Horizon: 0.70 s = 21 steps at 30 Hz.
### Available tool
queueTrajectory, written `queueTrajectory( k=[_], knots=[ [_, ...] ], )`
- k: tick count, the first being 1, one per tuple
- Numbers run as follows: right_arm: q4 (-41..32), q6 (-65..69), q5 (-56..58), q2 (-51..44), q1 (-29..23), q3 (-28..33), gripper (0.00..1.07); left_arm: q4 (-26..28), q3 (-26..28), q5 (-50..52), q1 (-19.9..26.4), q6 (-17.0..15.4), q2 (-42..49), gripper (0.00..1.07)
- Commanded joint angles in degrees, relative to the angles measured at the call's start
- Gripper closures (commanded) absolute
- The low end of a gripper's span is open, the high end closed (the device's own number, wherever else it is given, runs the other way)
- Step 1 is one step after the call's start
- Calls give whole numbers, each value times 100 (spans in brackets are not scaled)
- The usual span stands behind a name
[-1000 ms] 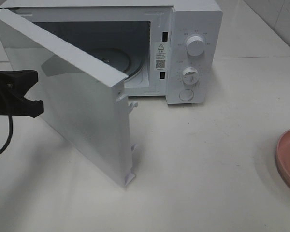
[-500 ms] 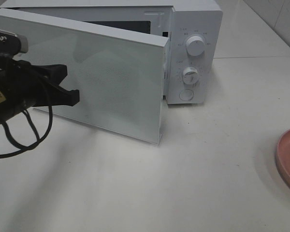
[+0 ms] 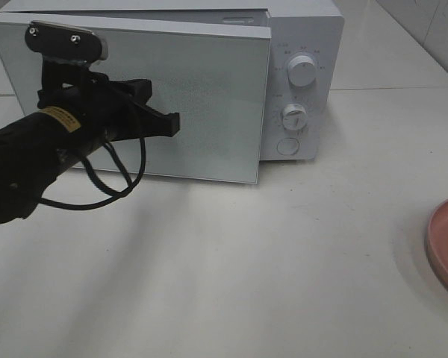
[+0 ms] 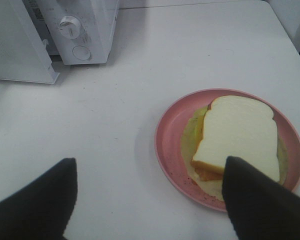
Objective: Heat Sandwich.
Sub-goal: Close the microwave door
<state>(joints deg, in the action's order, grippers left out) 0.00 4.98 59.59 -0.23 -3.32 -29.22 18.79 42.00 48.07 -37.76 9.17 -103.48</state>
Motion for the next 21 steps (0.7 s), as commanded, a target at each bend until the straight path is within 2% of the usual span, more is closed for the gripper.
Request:
queueTrajectory(
  k=[1, 4, 11, 21],
  knots=[
    [0, -46, -34, -143, 46, 23, 31, 447, 372, -218, -172, 286, -183, 106],
    [0, -46, -34, -143, 46, 23, 31, 670, 773, -298, -275, 516, -430, 106],
    [0, -46, -34, -143, 46, 23, 31, 1026, 1467, -647, -275, 630, -779, 106],
    [0, -46, -34, -143, 46, 23, 31, 1054, 2177, -945, -275, 699, -1134, 106]
  ],
)
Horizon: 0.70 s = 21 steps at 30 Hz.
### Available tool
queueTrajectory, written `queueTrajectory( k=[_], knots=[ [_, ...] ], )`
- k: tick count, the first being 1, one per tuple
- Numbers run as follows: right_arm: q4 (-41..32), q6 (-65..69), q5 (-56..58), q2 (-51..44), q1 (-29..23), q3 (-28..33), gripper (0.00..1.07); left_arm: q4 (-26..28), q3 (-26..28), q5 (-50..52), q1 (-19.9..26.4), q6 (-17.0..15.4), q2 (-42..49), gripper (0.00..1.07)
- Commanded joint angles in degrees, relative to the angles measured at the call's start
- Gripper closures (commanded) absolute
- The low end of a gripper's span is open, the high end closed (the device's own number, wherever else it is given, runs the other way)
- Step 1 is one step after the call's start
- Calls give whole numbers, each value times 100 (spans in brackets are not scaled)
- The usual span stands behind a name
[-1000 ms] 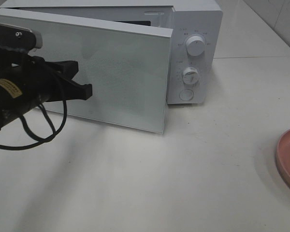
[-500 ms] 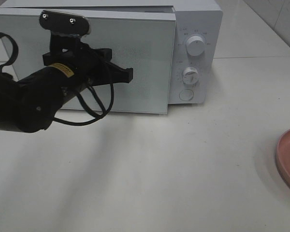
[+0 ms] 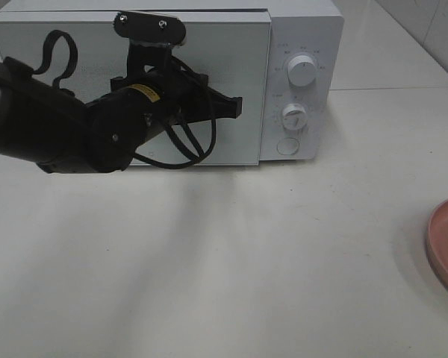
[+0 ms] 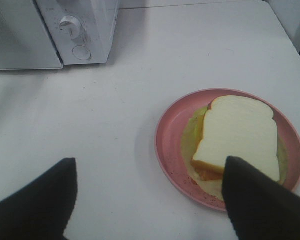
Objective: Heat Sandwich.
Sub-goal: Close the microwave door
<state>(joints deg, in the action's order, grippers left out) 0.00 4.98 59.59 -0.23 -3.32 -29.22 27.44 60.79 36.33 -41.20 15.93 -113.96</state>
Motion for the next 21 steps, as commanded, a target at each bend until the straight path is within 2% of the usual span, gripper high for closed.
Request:
queueTrajectory(
  k=[1, 6, 9, 13, 21],
  knots=[
    [0, -46, -34, -143, 46, 23, 31, 201, 361, 229, 69, 23, -115, 106],
    [0, -46, -34, -143, 46, 23, 31, 378, 636, 218, 69, 120, -292, 106],
    [0, -46, -34, -143, 46, 23, 31, 733, 819, 172, 69, 390, -372, 106],
    [0, -46, -34, -143, 46, 23, 31, 819, 819, 109, 69, 579, -378, 106],
    [0, -46, -34, -143, 46, 23, 31, 831, 814, 80, -23, 579, -378, 106]
  ],
)
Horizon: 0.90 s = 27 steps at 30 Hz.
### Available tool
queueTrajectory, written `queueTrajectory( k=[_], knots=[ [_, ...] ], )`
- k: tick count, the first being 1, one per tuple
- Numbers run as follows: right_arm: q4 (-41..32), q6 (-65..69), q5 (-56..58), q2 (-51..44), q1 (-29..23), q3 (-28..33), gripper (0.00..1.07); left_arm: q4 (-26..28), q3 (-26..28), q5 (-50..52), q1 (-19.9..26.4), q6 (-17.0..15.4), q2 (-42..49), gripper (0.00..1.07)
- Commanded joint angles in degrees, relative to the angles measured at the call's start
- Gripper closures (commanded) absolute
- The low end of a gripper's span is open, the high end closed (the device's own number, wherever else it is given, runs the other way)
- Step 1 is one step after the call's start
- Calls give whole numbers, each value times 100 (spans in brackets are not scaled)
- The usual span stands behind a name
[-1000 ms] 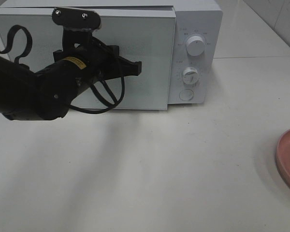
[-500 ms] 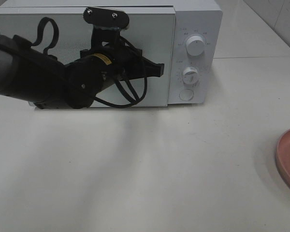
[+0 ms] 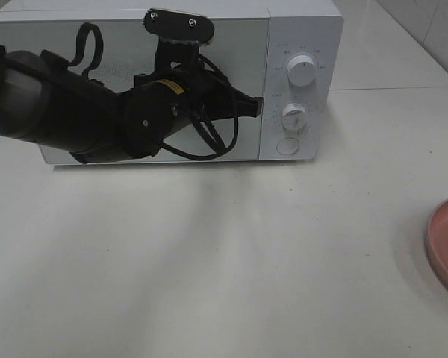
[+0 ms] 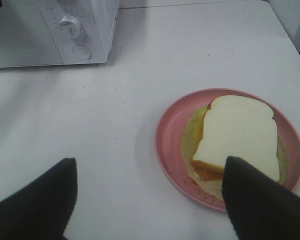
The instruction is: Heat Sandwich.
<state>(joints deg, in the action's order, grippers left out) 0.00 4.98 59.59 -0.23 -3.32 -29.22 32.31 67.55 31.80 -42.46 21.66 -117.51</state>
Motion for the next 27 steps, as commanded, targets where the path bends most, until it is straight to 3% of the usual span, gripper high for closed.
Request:
queueTrajectory(
  k=[1, 8, 15, 23, 24, 25, 26, 27],
  knots=[
    [0, -46, -34, -143, 46, 23, 31, 344, 138, 533, 97, 6, -23, 106],
    [0, -46, -34, -143, 46, 23, 31, 372, 57, 470, -23, 6, 74, 106],
    [0, -46, -34, -143, 46, 23, 31, 395, -596, 292, -201, 23, 579, 106],
    [0, -46, -34, -143, 46, 23, 31, 384, -1106, -911, -286, 29, 1192, 106],
    [0, -46, -34, -143, 46, 23, 31, 384, -1134, -1169, -286, 29, 1278, 104],
    [0, -46, -34, -143, 46, 23, 31, 361, -1146, -1730, -286, 34, 1387, 93],
    [0, -46, -34, -143, 46, 23, 31, 361, -1146, -1730, -286, 34, 1387, 93],
    [0, -46, -34, -143, 46, 23, 31, 309, -1146, -2051, -286, 34, 1438, 82]
  ],
)
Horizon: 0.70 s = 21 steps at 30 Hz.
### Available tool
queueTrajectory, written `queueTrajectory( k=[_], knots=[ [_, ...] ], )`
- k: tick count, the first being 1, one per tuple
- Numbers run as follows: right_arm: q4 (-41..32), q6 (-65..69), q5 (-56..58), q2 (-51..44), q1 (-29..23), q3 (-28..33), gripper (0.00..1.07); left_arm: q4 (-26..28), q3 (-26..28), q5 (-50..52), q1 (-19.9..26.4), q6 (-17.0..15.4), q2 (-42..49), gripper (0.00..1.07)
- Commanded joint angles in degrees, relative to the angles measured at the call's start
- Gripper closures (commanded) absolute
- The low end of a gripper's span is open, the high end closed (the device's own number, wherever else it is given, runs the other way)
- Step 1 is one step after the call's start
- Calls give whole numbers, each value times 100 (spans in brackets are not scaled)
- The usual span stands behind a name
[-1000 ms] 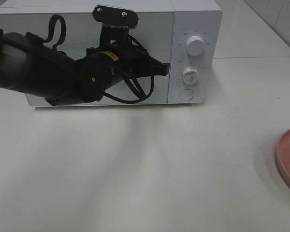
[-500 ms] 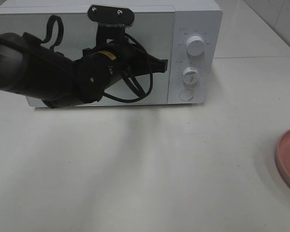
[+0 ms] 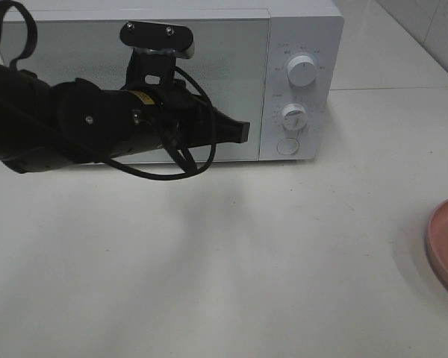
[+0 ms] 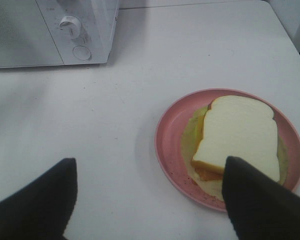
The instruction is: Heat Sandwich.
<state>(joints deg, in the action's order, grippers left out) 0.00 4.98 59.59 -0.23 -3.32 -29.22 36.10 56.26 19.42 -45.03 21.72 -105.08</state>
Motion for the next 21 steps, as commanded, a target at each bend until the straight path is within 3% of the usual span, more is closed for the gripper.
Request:
queueTrajectory(
  k=[1, 2, 3, 4, 5, 8, 11, 15, 18, 21],
  knots=[
    [0, -46, -34, -143, 46, 23, 31, -126, -17, -1071, -29, 29, 223, 70],
    [0, -46, -34, -143, 46, 23, 31, -143, -17, -1581, -29, 23, 315, 32],
    [0, -46, -34, -143, 46, 23, 31, -143, -17, -1581, -29, 23, 315, 32],
    [0, -46, -34, -143, 46, 23, 31, -143, -17, -1782, -29, 11, 338, 13],
    [0, -46, -34, -143, 46, 23, 31, -138, -17, -1942, -29, 6, 355, 1],
    [0, -46, -34, -143, 46, 23, 31, -332, -17, -2194, -29, 0, 395, 5],
    [0, -46, -34, -143, 46, 23, 31, -1295, -17, -3134, -29, 17, 561, 5],
    [0, -46, -34, -143, 46, 23, 31, -1822, -17, -3971, -6, -69, 745, 5],
    [0, -46, -34, -143, 46, 23, 31, -1971, -17, -4481, 97, -206, 877, 5],
    [0, -46, -34, -143, 46, 23, 31, -2017, -17, -5197, 504, -476, 1089, 5]
  ],
)
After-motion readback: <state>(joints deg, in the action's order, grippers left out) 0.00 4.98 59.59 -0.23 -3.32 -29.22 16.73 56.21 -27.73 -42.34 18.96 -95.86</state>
